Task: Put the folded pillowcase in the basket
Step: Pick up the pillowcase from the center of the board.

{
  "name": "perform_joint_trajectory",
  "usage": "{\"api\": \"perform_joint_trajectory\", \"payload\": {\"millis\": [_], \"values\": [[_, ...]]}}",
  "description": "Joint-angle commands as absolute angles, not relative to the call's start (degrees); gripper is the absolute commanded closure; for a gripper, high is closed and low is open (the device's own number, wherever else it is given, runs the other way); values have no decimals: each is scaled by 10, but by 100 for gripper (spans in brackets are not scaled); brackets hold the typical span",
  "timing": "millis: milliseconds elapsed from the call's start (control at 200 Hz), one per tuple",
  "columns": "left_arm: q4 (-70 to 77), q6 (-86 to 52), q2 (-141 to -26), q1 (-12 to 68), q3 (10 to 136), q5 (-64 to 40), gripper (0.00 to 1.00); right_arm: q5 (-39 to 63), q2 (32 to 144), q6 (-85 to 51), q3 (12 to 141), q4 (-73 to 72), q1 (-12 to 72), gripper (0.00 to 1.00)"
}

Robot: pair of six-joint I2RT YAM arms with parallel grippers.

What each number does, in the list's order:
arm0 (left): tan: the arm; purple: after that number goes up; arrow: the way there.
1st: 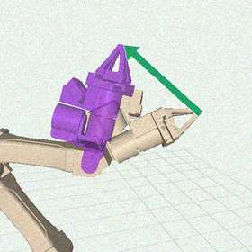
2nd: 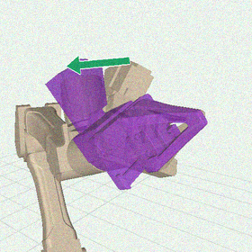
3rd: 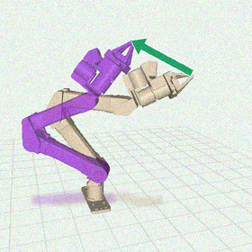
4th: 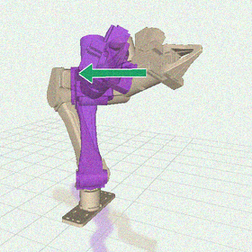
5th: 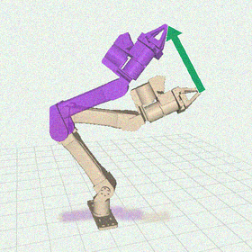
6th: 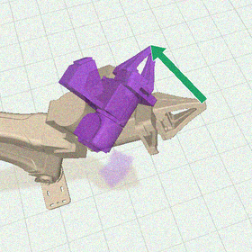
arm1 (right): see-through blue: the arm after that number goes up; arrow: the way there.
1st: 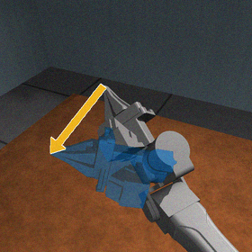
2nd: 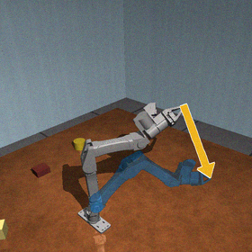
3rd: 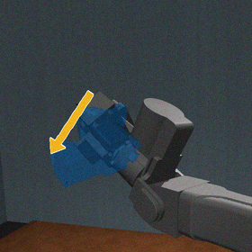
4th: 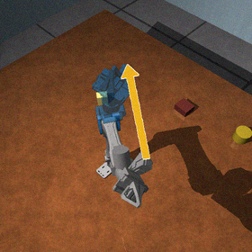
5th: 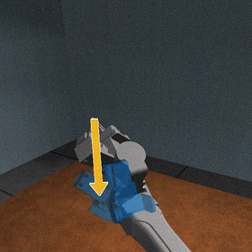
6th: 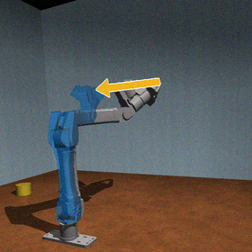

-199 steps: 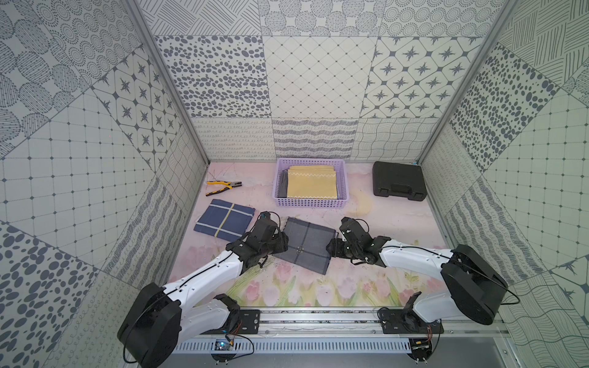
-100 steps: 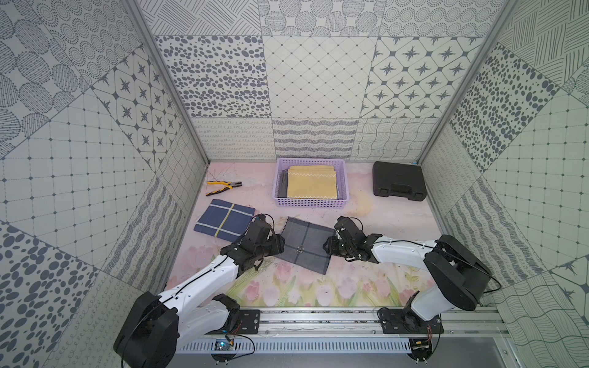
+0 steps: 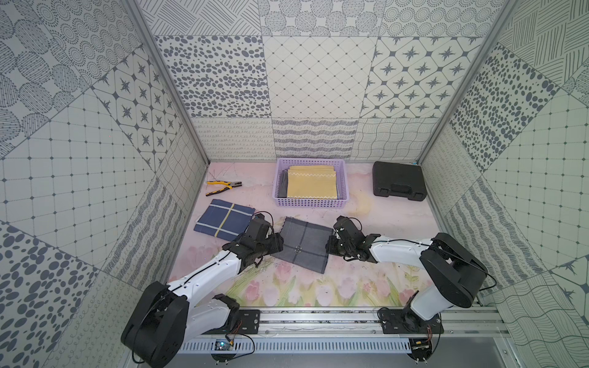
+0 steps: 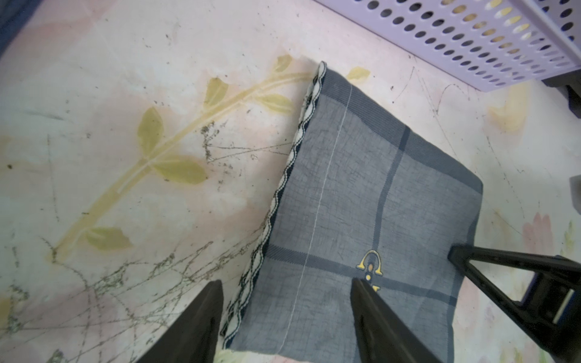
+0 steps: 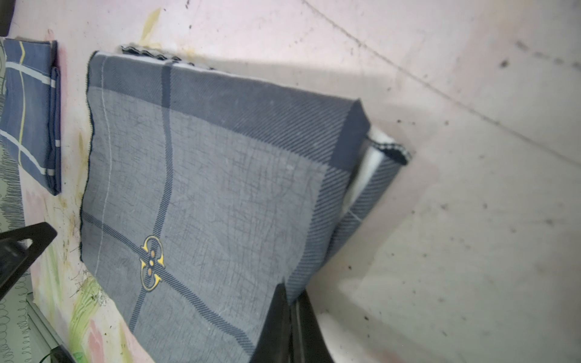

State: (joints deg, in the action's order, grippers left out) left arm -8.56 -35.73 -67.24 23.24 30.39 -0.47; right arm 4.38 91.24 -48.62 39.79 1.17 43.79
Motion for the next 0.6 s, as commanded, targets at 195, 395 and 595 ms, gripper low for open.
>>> {"api": "perform_joint_trajectory", "payload": {"millis": [195, 395, 595], "values": [[-10, -343, -753, 210, 329, -48, 29, 31, 898, -468, 387, -26, 430, 100], [15, -342, -810, 200, 349, -61, 33, 34, 894, -457, 388, -22, 428, 100], [31, -339, -857, 183, 369, -80, 38, 30, 889, -452, 385, -16, 423, 100]]}}
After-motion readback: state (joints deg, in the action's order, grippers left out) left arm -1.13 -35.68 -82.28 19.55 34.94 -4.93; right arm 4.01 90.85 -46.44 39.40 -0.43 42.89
